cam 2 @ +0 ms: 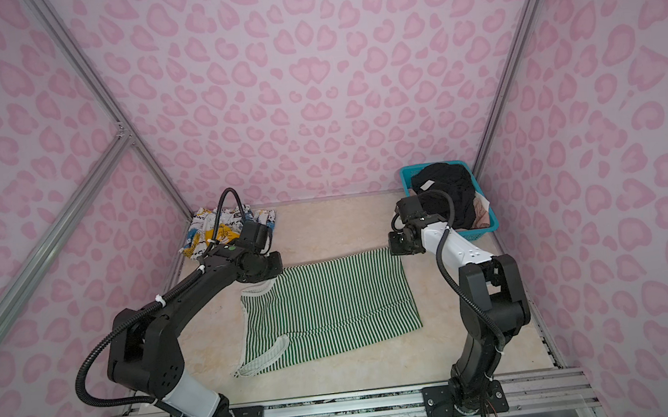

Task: Fold and stack the mixed laundry pile

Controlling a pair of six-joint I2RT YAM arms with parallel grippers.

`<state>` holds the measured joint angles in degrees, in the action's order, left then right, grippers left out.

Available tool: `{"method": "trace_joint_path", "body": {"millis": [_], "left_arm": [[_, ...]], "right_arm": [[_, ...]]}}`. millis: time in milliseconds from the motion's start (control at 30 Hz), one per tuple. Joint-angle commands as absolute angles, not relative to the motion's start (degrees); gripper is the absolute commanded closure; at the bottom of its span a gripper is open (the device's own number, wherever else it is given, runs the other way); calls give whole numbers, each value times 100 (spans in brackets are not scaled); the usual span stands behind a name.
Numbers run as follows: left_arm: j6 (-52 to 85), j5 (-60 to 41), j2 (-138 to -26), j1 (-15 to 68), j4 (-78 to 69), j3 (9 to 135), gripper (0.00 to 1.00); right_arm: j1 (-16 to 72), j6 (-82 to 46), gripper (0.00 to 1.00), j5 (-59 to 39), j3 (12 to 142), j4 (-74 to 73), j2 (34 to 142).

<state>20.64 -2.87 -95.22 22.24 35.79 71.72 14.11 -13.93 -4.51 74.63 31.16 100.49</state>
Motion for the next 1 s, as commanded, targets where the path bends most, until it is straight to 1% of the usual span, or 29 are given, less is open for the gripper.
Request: {"method": "trace_joint_path", "body": {"millis": [0, 233, 400, 433, 500, 600, 633, 700, 767, 833, 900, 967], "left_arm": [[1881, -352, -9549, 2222, 3654, 7080, 98], [2008, -790, -8730, 2507, 3928, 5939, 98], [2290, -858, -8591, 2786, 4074, 5338, 98], [2336, -872, -8604, 2846, 4076, 5238, 97], [2443, -893, -8643, 2937, 4128, 5138, 95], [2563, -819, -8712, 3022, 4412, 5176, 88], [2588, -765, -8705, 3045, 4523, 5224, 84], [2609, -798, -8605, 3060, 4637, 5310, 72], [2619, -1011, -8426, 3067, 4718, 5440, 57], [2610, -1349, -8269, 3067, 4743, 5549, 50], [2627, -1511, -8185, 3061, 4794, 5677, 49], [2733, -1238, -8178, 3063, 4884, 5730, 49]], "right_arm": [[1397, -1309, 100, -363, 7328, 3274, 9996], [1407, -1390, 100, -347, 6089, 3221, 9087], [1421, -1604, 100, -404, 5312, 3209, 8859], [1424, -1657, 99, -413, 5211, 3228, 8857], [1420, -1766, 93, -430, 5102, 3265, 8845], [1422, -1851, 77, -546, 5063, 3410, 8776], [1422, -1854, 74, -611, 5086, 3476, 8720], [1415, -1868, 69, -720, 5140, 3557, 8574], [1422, -1846, 67, -943, 5270, 3626, 8483], [1432, -1805, 67, -1150, 5457, 3695, 8513], [1472, -1774, 69, -1300, 5616, 3724, 8631], [1535, -1752, 72, -1418, 5728, 3784, 8839]]}}
